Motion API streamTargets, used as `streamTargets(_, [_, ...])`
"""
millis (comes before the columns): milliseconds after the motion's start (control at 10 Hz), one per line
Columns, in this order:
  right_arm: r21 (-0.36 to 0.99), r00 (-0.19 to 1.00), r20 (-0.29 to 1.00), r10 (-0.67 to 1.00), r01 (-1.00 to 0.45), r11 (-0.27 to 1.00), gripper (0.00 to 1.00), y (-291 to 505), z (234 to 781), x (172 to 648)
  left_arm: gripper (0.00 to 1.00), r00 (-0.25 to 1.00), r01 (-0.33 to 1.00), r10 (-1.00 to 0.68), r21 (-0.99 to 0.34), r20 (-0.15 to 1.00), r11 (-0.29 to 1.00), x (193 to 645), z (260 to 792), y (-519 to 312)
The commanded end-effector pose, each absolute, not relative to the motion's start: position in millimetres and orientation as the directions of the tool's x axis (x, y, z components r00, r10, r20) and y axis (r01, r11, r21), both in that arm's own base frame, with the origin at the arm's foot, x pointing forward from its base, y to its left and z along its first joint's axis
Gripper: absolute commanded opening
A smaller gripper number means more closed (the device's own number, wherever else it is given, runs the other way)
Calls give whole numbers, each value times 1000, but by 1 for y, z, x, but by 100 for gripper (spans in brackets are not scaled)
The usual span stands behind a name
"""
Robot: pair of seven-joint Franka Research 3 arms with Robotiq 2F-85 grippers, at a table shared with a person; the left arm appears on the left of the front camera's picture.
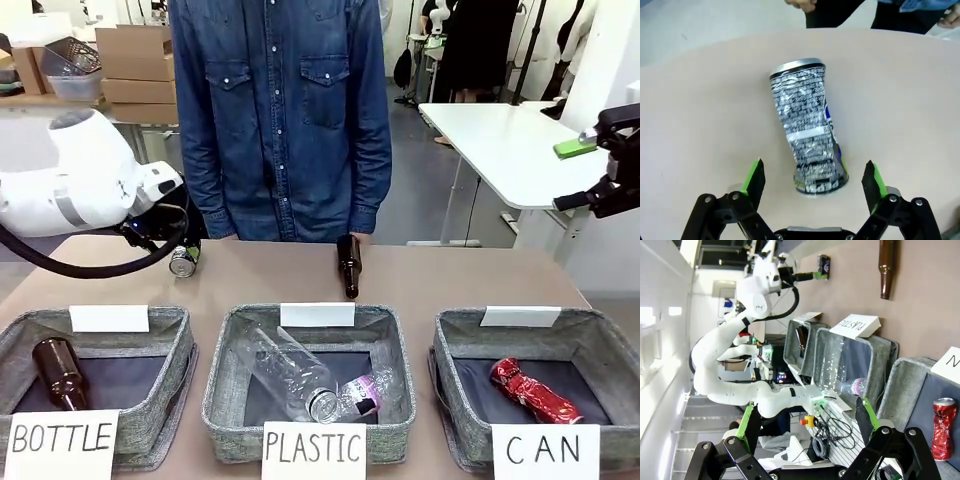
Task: Sort the can waste into the basket.
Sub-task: Pick up the can waste from the table and place it in the right Fabric basket.
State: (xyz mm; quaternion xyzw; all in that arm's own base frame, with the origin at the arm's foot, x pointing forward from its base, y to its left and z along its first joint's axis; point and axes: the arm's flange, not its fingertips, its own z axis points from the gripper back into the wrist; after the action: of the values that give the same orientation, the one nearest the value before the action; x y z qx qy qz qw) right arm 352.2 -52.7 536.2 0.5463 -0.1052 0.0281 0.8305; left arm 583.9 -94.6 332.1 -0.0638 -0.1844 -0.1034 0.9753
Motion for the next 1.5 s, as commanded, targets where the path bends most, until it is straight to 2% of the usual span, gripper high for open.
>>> streamTargets(0, [895, 973, 226, -52, -187, 406, 100, -54, 536, 352, 100, 914, 223, -182, -74, 363, 972, 593, 330, -106])
streamTargets(400, [895, 973, 226, -52, -187, 406, 100, -54, 536, 352, 100, 923, 184, -154, -54, 351, 981, 596, 327, -111])
streamTargets(500, [895, 973, 226, -52, -187, 406, 100, -54, 536, 352, 43, 925, 185, -162, -37, 343, 982, 595, 325, -111])
streamTargets(600, [895, 973, 226, -52, -187, 406, 100, -54, 536, 352, 42, 923, 193, -169, -37, 345, 980, 595, 325, -111])
streamTargets(700, [895, 973, 226, -52, -187, 406, 100, -54, 536, 352, 0, 921, 199, -175, -33, 349, 979, 595, 324, -112])
streamTargets(900, [895, 973, 226, -52, -187, 406, 100, -54, 536, 352, 0, 917, 207, -187, -19, 353, 978, 595, 323, -111])
streamTargets(1000, [895, 973, 226, -52, -187, 406, 100, -54, 536, 352, 16, 914, 208, -190, -10, 357, 978, 595, 322, -111])
streamTargets(1200, [895, 973, 226, -52, -187, 406, 100, -54, 536, 352, 0, 909, 205, -193, 6, 370, 979, 594, 322, -110])
streamTargets(1400, [895, 973, 226, -52, -187, 406, 100, -54, 536, 352, 0, 909, 203, -189, 1, 370, 979, 593, 323, -108])
